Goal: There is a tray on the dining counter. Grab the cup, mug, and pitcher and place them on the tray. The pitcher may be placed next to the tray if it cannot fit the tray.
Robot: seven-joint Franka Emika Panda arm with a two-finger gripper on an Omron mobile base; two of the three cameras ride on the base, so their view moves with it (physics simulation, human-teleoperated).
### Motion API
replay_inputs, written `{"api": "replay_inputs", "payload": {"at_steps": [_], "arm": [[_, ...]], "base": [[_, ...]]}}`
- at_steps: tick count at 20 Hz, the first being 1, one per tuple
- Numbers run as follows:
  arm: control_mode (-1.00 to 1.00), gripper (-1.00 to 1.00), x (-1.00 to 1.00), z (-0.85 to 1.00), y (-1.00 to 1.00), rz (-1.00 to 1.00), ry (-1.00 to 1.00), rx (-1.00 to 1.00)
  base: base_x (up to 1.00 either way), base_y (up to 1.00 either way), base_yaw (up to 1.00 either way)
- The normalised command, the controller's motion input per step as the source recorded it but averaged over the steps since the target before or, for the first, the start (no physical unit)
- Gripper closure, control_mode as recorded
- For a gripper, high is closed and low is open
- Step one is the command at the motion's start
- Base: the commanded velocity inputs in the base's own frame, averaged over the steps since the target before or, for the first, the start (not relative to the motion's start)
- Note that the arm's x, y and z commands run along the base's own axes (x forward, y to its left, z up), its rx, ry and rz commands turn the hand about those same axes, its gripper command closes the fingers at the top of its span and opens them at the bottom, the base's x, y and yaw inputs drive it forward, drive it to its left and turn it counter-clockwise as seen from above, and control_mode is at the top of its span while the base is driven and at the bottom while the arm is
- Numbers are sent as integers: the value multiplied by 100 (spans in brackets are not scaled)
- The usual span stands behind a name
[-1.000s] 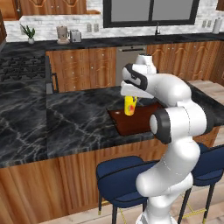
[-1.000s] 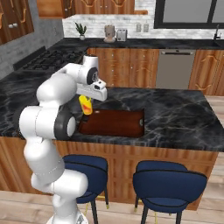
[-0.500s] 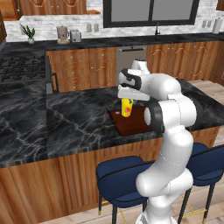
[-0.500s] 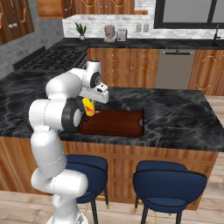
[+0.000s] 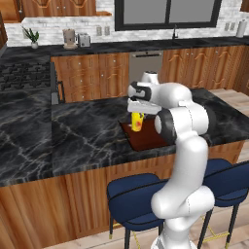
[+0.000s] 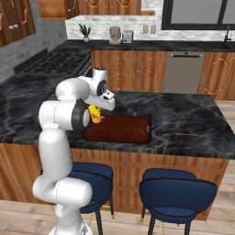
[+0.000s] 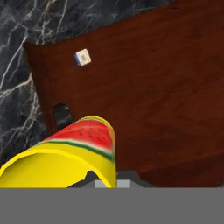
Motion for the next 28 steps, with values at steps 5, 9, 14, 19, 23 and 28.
{"api": "replay_inputs", "payload": {"at_steps": [5,9,14,19,23,28], "arm": [[-100,100,32,-26,13,0,3,0],[-100,100,27,-27,10,0,3,0],[-100,100,19,-25,4,0,3,0],[-100,100,15,-20,0,0,0,0],[-100,100,14,-15,0,0,0,0],[-100,100,3,-7,0,0,0,0]], "base": [[0,0,0],[0,0,0],[0,0,0],[0,0,0],[0,0,0],[0,0,0]]}}
